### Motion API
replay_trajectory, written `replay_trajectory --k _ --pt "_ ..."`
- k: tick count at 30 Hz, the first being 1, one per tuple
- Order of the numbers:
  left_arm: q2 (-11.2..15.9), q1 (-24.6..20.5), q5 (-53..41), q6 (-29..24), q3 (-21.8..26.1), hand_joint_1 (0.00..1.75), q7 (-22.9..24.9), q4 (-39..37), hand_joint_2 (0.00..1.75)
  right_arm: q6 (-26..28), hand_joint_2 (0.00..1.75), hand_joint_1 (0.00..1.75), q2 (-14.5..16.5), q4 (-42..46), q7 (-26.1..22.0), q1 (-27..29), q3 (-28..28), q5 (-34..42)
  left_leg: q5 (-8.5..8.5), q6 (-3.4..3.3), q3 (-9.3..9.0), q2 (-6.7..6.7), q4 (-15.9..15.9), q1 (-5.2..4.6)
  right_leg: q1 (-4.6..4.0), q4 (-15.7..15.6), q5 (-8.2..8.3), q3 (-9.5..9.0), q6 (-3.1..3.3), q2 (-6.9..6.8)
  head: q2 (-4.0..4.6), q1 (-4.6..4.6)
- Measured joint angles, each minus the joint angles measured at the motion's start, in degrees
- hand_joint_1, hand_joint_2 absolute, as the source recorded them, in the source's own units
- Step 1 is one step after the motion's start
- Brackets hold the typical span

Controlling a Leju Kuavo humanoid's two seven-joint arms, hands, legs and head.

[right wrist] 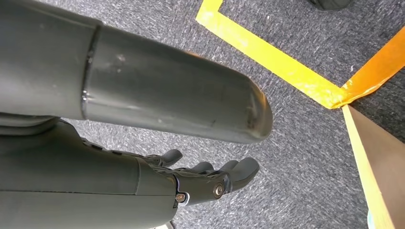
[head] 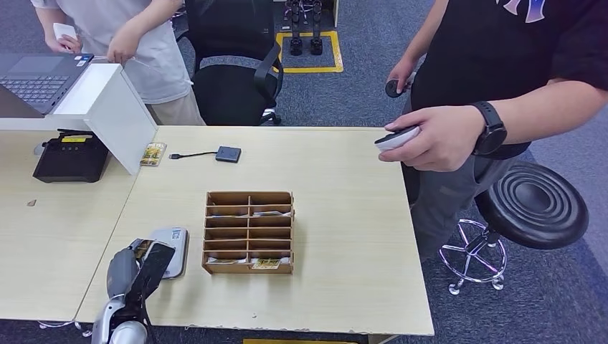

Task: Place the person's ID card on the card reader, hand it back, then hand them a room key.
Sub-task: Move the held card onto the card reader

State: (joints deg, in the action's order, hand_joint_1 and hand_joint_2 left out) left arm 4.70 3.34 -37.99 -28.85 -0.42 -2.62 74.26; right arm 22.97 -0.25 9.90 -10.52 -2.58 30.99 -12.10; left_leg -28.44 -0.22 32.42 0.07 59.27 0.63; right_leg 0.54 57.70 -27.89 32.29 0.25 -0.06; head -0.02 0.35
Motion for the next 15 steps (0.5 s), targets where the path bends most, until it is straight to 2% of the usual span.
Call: replay_trajectory --k 9,15 --pt "-0.29 -0.34 -0.72 -0.81 2.03 1.75 0.00 -1.52 1.75 0.02 0.00 0.00 0.15 0.00 0.05 0.05 0.00 -0.03 0.00 0.00 -0.01 0.00 0.00 0.00 0.00 0.01 0.00 0.00 0.00 0.00 0.00 0.00" --pt "-0.45 -0.82 -8.57 -2.28 2.15 1.75 1.77 -2.87 1.75 0.02 0.00 0.00 0.32 0.02 -0.19 0.03 0.00 -0.05 0.00 0.00 -0.02 0.00 0.00 0.00 0.00 0.01 0.00 -0.01 0.00 0.00 0.00 0.00"
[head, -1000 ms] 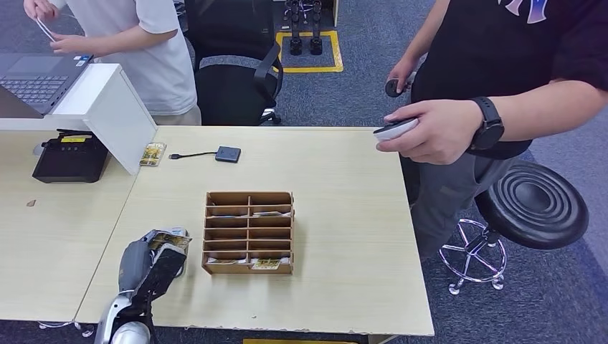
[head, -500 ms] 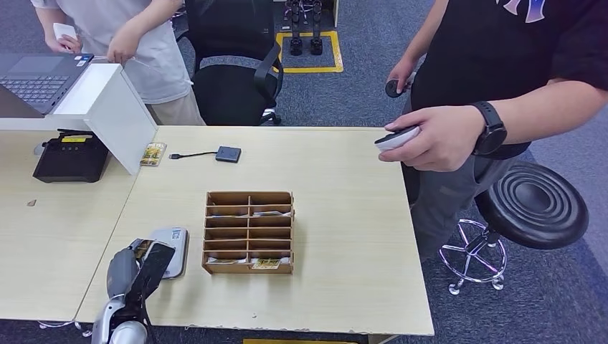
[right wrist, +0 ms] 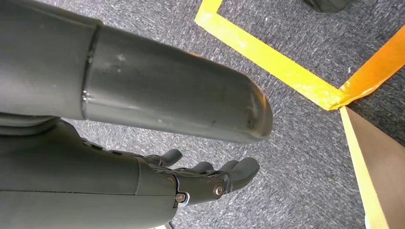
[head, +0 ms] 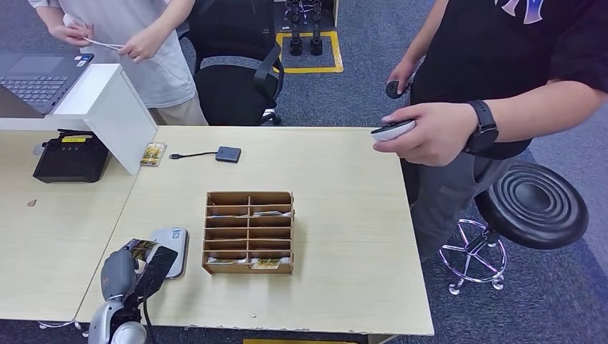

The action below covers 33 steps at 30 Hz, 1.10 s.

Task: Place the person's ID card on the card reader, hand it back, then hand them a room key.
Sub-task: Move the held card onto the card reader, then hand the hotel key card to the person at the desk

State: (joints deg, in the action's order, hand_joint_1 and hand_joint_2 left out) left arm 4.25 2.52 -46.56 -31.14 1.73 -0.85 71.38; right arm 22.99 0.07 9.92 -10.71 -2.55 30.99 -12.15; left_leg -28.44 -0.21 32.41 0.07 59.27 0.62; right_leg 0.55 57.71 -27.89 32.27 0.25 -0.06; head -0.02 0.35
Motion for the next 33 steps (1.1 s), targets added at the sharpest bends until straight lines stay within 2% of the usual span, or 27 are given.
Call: replay_trajectory --k 3,7,11,15,23,28,33 --pt "-0.48 -0.26 0.48 0.08 0.00 1.75 -0.88 -0.96 1.75 0.00 0.00 0.00 0.16 -0.02 -0.09 0.01 -0.03 -0.02 0.00 0.00 -0.02 0.00 0.00 0.00 0.00 0.00 0.00 -0.01 0.00 0.00 0.00 0.00" --pt "-1.56 -0.07 12.88 4.23 0.15 1.75 -6.45 -0.43 1.75 0.05 0.00 0.00 0.21 -0.02 -0.20 0.11 -0.06 -0.21 0.00 0.00 -0.02 0.00 0.00 0.00 0.00 0.00 0.00 -0.02 0.00 0.00 0.01 0.00" --pt "-2.44 0.68 25.94 8.48 0.78 1.75 -9.90 3.31 1.75 0.17 0.00 0.00 0.21 -0.02 -0.26 0.30 -0.07 -0.64 0.00 0.00 0.00 -0.01 0.00 0.00 0.00 0.00 0.00 -0.01 0.00 -0.01 0.00 0.01" --pt "-2.94 0.62 29.62 8.22 1.49 1.75 -12.07 6.83 1.75 0.11 0.00 0.00 0.24 -0.02 -0.14 0.29 -0.06 -1.11 0.00 0.00 0.00 0.00 0.00 0.00 0.00 0.00 0.00 -0.01 0.00 -0.01 0.01 0.00" --pt "-2.70 -3.10 28.84 2.93 2.22 1.75 -17.14 10.11 1.75 -0.56 0.00 0.00 0.35 0.10 0.21 -0.11 -0.01 -2.39 0.04 0.05 -0.01 -0.02 0.01 0.01 -0.01 0.02 0.04 -0.01 0.04 -0.01 0.00 -0.01" --pt "-1.68 -7.11 16.34 -7.01 2.21 1.75 -21.11 9.45 1.75 -1.95 0.00 0.00 0.37 0.50 0.42 -0.75 0.16 -3.45 0.05 0.06 -0.01 -0.02 0.01 0.01 0.00 0.02 0.06 -0.01 0.05 0.00 0.01 0.00" --pt "-1.33 -9.03 7.41 -8.43 2.49 1.75 -23.73 8.55 1.75 -2.44 0.00 0.00 0.41 0.79 0.34 -1.11 0.28 -3.86 0.05 0.06 -0.01 0.00 0.01 0.01 -0.01 0.02 0.10 0.01 0.11 0.00 0.00 0.01"
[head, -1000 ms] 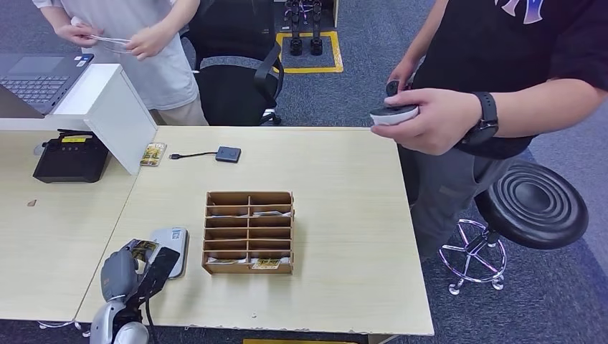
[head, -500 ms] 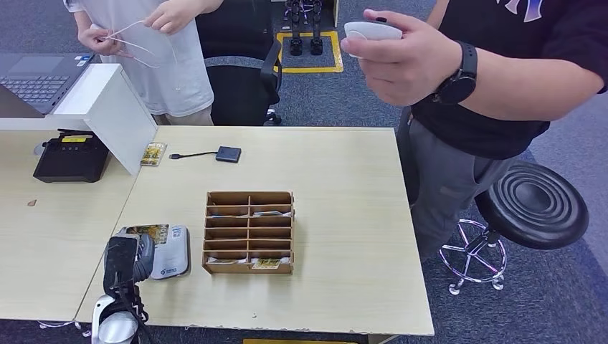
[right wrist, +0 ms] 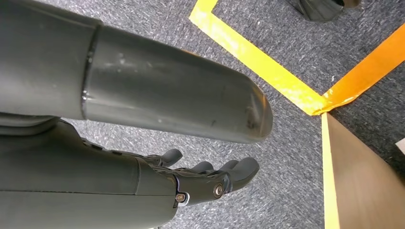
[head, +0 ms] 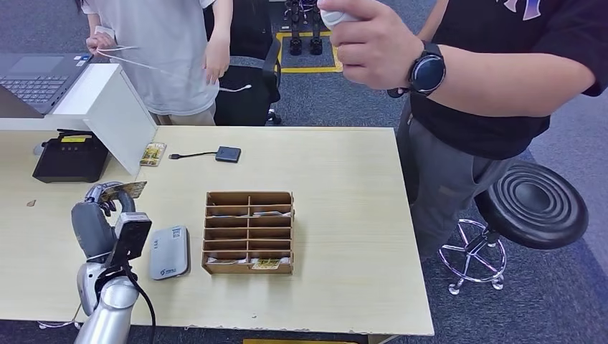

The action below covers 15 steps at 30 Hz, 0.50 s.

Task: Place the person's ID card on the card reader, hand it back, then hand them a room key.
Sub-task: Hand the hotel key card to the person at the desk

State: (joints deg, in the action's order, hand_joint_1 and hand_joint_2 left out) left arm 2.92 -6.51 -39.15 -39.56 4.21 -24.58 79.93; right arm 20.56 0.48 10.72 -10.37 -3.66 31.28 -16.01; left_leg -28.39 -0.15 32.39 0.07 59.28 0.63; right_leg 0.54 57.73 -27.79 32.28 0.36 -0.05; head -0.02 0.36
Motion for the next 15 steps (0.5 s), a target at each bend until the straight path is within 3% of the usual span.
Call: replay_trajectory --k 3,10,15 --pt "-0.61 -0.61 -7.33 -0.11 1.45 1.75 -3.48 -0.50 1.75 -0.14 0.00 0.00 0.00 0.08 -0.28 -0.16 0.09 -0.28 0.00 0.00 0.01 0.02 0.00 0.00 0.00 0.00 0.00 0.01 0.00 0.02 0.00 0.01" --pt "-1.79 -1.26 -9.47 -0.17 4.04 1.75 -5.09 -1.46 1.75 -0.22 0.00 0.00 0.00 0.11 -0.43 -0.26 0.15 -0.35 0.00 0.00 0.01 0.02 0.00 0.00 0.00 0.00 0.00 0.02 0.00 0.02 0.01 -0.01" --pt "-3.96 -2.11 -16.23 -0.17 7.50 1.75 -10.87 -1.57 1.75 -0.59 0.00 0.00 0.00 0.12 -0.38 -0.34 0.15 -1.11 0.02 0.02 0.01 0.02 0.00 0.00 0.00 0.00 0.01 0.02 0.00 0.02 0.00 -0.01"
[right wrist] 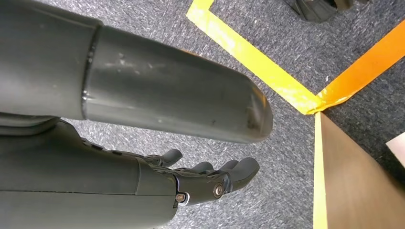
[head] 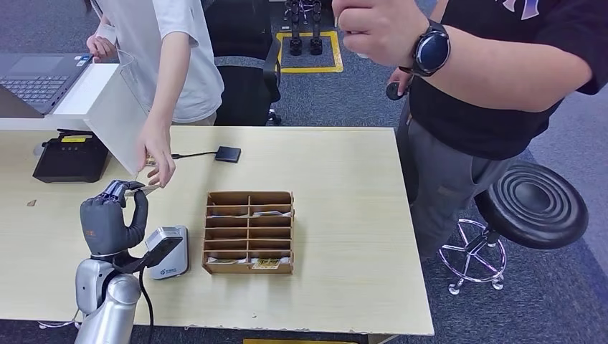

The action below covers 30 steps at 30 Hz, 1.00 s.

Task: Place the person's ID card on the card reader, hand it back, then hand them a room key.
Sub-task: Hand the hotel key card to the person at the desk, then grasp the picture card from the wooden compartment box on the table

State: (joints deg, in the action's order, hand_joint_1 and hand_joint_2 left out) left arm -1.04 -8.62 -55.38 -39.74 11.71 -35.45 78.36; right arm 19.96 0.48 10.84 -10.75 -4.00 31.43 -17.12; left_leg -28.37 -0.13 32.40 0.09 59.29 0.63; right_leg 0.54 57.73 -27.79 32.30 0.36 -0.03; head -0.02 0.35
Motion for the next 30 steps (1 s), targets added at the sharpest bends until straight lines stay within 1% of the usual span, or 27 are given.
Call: replay_trajectory --k 6,12,18,22,25,27,28,30 --pt "-2.72 -1.58 -3.09 0.00 3.19 1.75 -3.96 0.42 1.75 -0.40 0.00 0.00 0.00 0.17 0.08 -0.18 0.01 -0.50 0.01 -0.01 0.01 -0.01 0.01 0.00 0.00 0.00 0.01 -0.01 -0.01 0.00 0.02 0.01" --pt "-4.09 -2.55 -3.87 0.00 4.22 1.75 -4.37 1.28 1.75 -0.40 0.00 0.00 0.00 0.29 0.01 -0.34 0.01 -0.66 0.01 -0.01 0.00 0.02 0.01 0.00 0.00 0.00 0.02 0.00 -0.02 0.02 0.01 0.00" --pt "-4.34 -3.24 -2.70 0.00 4.50 1.75 -4.27 1.96 1.75 -0.56 0.00 0.00 0.00 0.36 -0.15 -0.38 0.00 -0.72 0.01 -0.01 0.00 0.01 0.00 0.01 0.00 0.01 0.02 0.01 -0.02 0.01 0.01 0.00" --pt "-3.97 -3.39 -0.46 0.00 4.50 0.00 -3.14 1.99 1.75 -0.60 0.00 0.00 0.01 0.46 -0.12 -0.38 0.00 -0.85 0.01 -0.01 0.00 0.01 0.00 0.01 0.00 0.01 0.02 0.01 -0.02 0.01 -0.01 0.00" --pt "-3.27 -3.39 1.09 0.00 4.02 0.00 -1.45 2.01 1.75 -0.61 0.00 0.00 0.02 0.46 -0.07 -0.42 0.00 -0.94 0.02 -0.01 0.00 0.00 0.00 0.01 -0.01 0.01 0.02 0.01 -0.02 0.01 -0.01 0.01" --pt "-1.91 -3.26 2.57 0.07 2.68 0.00 1.53 2.01 1.75 -0.60 0.00 0.00 0.02 0.46 -0.09 -0.44 -0.02 -0.92 0.02 -0.01 0.00 0.00 0.00 0.01 -0.01 0.01 0.02 0.01 -0.02 0.01 0.00 0.01" --pt "-0.71 -3.11 3.54 0.38 1.42 0.00 3.90 2.02 1.75 -0.59 0.00 0.00 0.02 0.46 -0.13 -0.44 -0.04 -0.85 0.02 0.00 0.00 0.01 0.00 0.01 -0.01 0.02 0.02 0.01 -0.02 0.02 0.00 0.01" --pt "2.82 -2.62 5.84 1.71 -2.09 0.00 9.13 2.21 1.75 -0.50 0.00 0.00 0.02 0.46 -0.28 -0.37 -0.17 -0.58 0.02 0.00 -0.01 0.03 0.00 0.03 -0.01 0.03 0.03 0.01 -0.01 0.03 -0.01 -0.01"
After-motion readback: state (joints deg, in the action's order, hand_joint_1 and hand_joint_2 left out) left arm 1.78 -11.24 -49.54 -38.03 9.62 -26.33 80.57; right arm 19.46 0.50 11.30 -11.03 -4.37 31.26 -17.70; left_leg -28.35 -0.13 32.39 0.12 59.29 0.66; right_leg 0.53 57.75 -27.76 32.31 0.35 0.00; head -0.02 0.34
